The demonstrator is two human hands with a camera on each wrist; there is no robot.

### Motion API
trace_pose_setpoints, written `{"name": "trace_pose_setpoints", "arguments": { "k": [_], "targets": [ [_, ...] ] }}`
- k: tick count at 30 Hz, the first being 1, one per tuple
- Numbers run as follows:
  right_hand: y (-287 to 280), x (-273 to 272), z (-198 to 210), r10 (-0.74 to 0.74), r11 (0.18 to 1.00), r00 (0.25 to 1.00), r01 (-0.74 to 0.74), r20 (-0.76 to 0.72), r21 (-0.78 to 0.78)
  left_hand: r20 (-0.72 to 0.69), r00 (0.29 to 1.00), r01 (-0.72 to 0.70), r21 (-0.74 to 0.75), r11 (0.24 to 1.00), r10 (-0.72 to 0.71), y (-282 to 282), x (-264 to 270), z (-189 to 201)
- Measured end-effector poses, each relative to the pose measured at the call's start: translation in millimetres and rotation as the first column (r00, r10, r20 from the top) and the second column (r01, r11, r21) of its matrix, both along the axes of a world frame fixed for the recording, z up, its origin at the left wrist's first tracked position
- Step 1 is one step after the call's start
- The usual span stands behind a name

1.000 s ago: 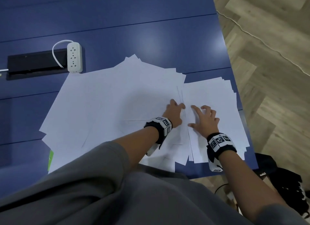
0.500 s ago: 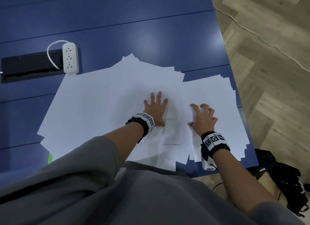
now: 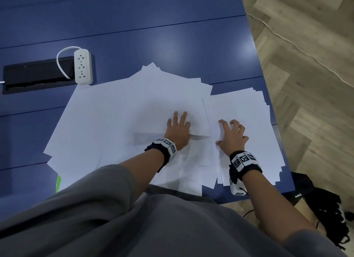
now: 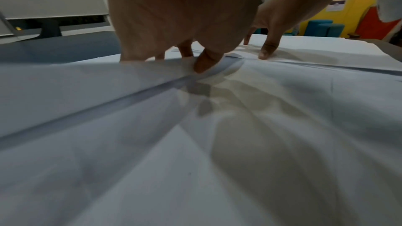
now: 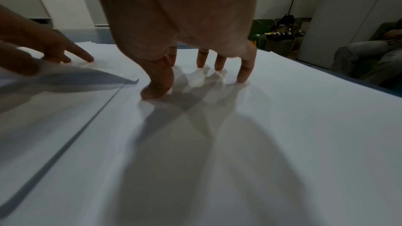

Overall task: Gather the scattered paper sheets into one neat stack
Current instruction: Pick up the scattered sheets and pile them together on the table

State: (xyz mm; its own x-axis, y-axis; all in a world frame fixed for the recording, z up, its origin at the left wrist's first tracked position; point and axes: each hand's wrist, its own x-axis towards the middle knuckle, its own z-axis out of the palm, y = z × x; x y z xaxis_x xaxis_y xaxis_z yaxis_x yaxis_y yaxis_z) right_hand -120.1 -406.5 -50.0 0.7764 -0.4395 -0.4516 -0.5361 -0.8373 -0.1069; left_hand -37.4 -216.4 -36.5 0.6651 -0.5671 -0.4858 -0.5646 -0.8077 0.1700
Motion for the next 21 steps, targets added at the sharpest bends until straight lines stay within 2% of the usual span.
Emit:
{"name": "trace_pose_setpoints", "arguments": {
  "k": [3,8,10,12,14,17,21],
  "targets": [
    [1,1,0,-0.006,1.0,1.0,0.006,-0.009,0.013,-0.004,1.0,-0.028,-0.096,0.995,0.028,6,4,8],
    [6,2,4,-0.026,0.999,0.999,0.026,-0.034,0.022,0.002,0.976,-0.212,-0.255,0.944,0.219,12,11,39],
    [8,2,5,-0.035,0.999,0.999,0.036,-0.039,0.033,-0.026,0.954,-0.293,-0.295,0.91,0.298,16,16,52],
    [12,3,9,-0.052,0.997,0.998,0.055,-0.043,0.061,-0.098,0.917,-0.395,-0.364,0.844,0.387,22,23,64],
    [17,7,14,-0.1,0.99,0.993,0.105,-0.056,0.098,-0.318,0.854,-0.52,-0.483,0.705,0.412,32,31,75],
    [26,16,22,-0.182,0.966,0.983,0.186,-0.037,0.179,-0.636,0.709,-0.695,-0.559,0.451,0.304,52,37,94],
    [42,27,32,-0.235,0.897,0.965,0.169,0.116,0.409,-0.822,0.545,-0.836,-0.518,0.183,0.163,81,40,112]
  ]
}}
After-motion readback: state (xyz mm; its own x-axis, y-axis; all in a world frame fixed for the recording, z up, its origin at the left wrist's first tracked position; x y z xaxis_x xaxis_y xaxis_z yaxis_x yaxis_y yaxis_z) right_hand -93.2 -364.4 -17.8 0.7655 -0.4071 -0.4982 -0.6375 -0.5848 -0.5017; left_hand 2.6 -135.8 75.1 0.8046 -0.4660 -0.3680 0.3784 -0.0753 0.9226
